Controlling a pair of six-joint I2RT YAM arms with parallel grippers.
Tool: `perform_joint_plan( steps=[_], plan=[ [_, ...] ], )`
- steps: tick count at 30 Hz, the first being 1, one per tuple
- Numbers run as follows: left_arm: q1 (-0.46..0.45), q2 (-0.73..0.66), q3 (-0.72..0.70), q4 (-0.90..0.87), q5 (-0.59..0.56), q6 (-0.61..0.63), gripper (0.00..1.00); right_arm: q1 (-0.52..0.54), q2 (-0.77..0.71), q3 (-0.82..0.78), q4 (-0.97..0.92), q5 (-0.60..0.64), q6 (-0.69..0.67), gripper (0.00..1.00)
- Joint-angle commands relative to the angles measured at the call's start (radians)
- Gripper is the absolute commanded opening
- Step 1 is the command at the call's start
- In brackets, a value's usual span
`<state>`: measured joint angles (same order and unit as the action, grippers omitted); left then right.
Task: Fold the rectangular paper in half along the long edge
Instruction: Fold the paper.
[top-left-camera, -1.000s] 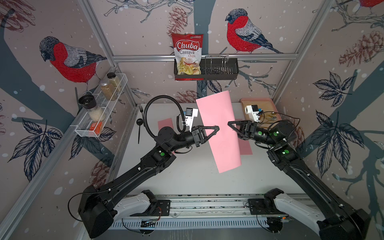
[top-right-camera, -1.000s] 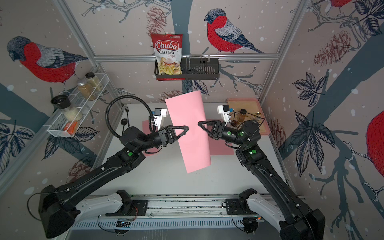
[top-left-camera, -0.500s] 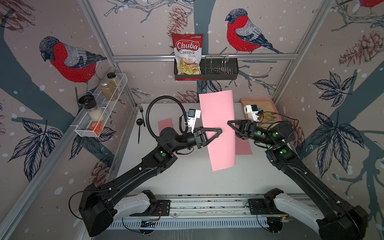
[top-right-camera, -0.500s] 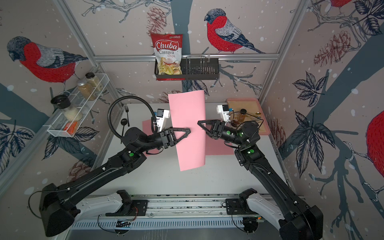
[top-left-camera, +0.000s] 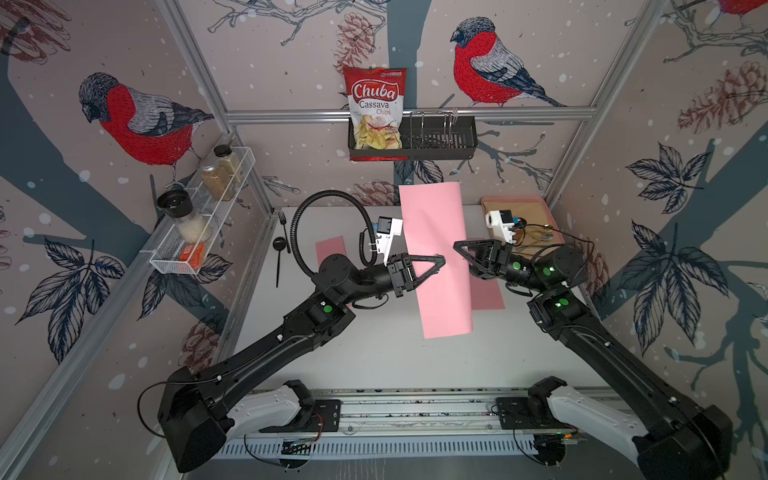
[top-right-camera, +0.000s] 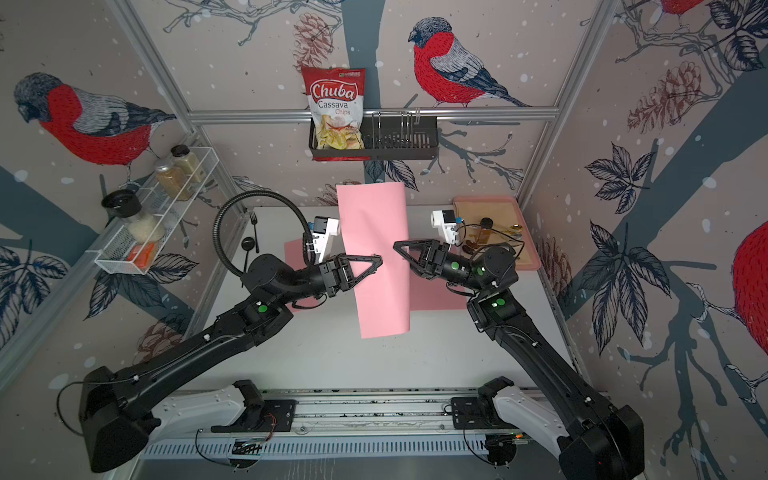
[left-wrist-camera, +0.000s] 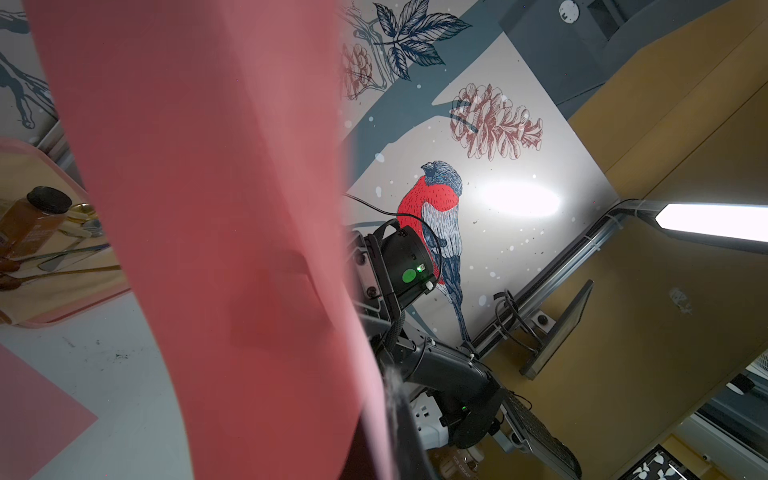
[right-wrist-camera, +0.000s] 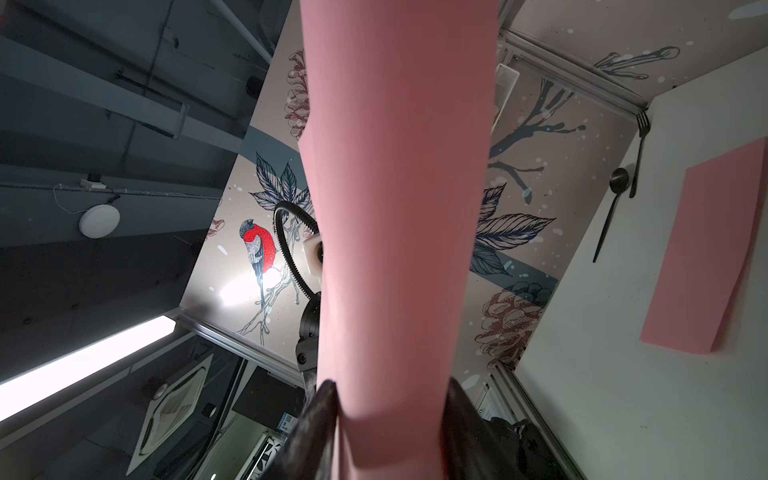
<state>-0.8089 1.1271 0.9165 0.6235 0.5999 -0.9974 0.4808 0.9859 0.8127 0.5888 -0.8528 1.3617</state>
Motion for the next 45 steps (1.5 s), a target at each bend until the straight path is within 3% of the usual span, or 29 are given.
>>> perform_joint_plan(
  steps=[1,4,12,26,37,45],
  plan=[
    [-0.001,0.005,0.006,0.076,0.007,0.002,0.0,0.008,-0.009,0.007,0.06,-0.021,0.006,0.51],
    [-0.001,0.009,0.005,0.081,0.007,-0.001,0.0,0.02,-0.009,0.019,0.042,-0.021,-0.006,0.6],
    [-0.001,0.02,0.004,0.092,0.007,-0.004,0.03,0.041,-0.006,0.034,-0.006,-0.01,-0.045,0.65],
    [-0.006,0.035,-0.002,0.108,0.006,-0.012,0.08,0.081,0.021,0.055,-0.061,0.041,-0.103,0.65],
    [-0.007,0.037,0.005,0.101,0.006,-0.011,0.21,0.094,0.026,0.039,-0.007,0.049,-0.088,0.48],
    [-0.007,0.006,0.02,0.034,-0.015,0.021,0.34,0.075,0.008,0.035,0.01,0.041,-0.075,0.45]
  ],
)
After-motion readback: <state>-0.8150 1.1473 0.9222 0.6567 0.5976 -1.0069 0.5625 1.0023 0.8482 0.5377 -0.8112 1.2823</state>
